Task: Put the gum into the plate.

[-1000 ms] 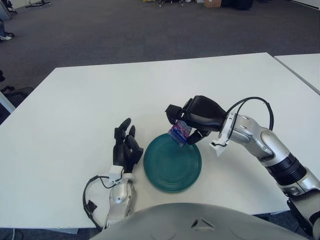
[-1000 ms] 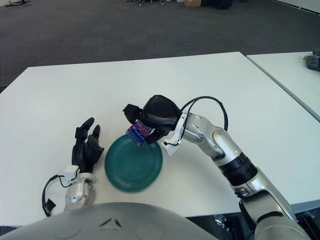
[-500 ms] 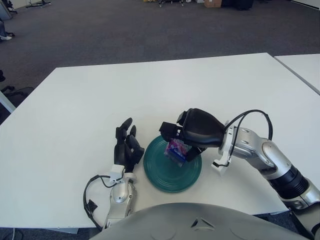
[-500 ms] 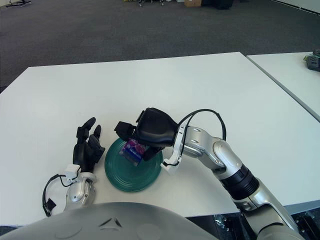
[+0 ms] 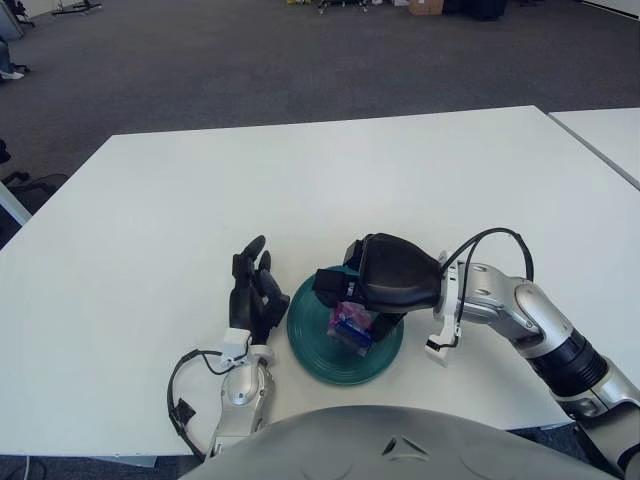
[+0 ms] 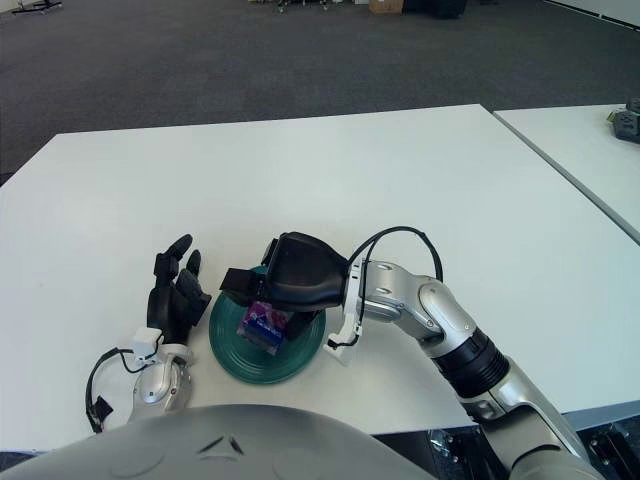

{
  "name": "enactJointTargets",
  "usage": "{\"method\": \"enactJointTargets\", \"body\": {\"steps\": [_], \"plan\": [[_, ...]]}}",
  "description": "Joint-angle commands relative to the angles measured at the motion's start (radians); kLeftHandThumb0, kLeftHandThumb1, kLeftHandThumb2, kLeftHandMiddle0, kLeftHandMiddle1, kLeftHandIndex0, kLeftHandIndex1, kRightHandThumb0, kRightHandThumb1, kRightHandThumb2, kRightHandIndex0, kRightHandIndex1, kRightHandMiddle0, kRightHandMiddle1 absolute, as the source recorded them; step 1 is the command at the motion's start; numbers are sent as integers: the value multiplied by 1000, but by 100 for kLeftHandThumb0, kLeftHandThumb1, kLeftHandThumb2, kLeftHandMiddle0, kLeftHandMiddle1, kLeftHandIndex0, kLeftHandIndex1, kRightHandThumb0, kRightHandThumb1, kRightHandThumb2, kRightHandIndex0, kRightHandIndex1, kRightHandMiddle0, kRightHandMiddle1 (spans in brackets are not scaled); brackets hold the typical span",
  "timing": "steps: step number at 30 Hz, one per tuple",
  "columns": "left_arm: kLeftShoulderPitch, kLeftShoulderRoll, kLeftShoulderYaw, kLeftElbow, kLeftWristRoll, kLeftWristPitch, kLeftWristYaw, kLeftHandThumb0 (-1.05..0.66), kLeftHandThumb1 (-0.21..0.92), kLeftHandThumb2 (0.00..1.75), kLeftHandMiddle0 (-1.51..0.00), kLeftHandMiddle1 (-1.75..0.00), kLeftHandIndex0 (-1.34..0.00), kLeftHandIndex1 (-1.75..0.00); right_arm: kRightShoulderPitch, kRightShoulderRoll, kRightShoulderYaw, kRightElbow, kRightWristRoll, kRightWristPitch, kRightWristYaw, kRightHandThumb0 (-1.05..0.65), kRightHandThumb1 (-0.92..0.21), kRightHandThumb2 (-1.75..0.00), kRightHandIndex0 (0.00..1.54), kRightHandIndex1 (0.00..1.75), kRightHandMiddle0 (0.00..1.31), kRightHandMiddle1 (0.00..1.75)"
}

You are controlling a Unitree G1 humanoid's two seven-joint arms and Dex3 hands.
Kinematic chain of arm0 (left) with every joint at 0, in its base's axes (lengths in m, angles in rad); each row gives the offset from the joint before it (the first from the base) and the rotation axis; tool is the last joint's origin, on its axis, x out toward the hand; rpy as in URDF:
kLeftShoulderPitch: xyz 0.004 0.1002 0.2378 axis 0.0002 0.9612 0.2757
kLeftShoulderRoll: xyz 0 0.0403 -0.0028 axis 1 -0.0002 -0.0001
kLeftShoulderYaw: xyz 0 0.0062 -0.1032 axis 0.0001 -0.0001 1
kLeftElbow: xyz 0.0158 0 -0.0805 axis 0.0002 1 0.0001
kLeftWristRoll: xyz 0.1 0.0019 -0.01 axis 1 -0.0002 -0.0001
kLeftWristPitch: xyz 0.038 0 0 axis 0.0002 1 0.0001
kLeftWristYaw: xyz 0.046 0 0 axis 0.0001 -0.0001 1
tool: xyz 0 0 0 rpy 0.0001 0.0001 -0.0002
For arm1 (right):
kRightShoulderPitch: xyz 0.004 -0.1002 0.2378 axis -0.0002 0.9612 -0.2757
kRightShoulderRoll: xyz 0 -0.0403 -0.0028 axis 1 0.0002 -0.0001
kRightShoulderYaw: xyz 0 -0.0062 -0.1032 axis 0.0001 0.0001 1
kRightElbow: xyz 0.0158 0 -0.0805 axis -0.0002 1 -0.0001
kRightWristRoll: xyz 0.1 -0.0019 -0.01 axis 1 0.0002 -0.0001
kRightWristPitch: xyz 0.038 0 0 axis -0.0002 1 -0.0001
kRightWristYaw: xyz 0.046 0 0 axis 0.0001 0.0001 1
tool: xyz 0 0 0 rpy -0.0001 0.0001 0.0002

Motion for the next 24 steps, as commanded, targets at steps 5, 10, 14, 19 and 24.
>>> {"method": "enactJointTargets", "body": {"steps": [5,10,14,19,24], "plan": [[30,-61,-31,-25,14,44,20,-81,92,105,-36,0,0,-87,-18,37,11,45,-59,-5,-28,-46,-40,-121,108,175,55,175],[32,-58,-37,-33,19,53,28,-81,92,105,-36,0,0,-88,-9,47,11,51,-72,7,-23,-46,-39,-122,110,175,56,175],[28,-54,-37,-27,24,55,31,-82,92,105,-36,0,0,-88,-1,52,16,58,-79,7,-27,-45,-41,-120,111,175,54,175],[25,-54,-36,-23,17,53,29,-83,92,104,-35,0,0,-87,1,55,24,63,-68,16,-3,-45,-44,-116,104,175,52,175],[37,-57,-43,-48,5,74,26,-82,92,104,-34,0,0,-84,-2,56,28,69,-40,25,18,-42,-56,-100,91,175,43,175]]}}
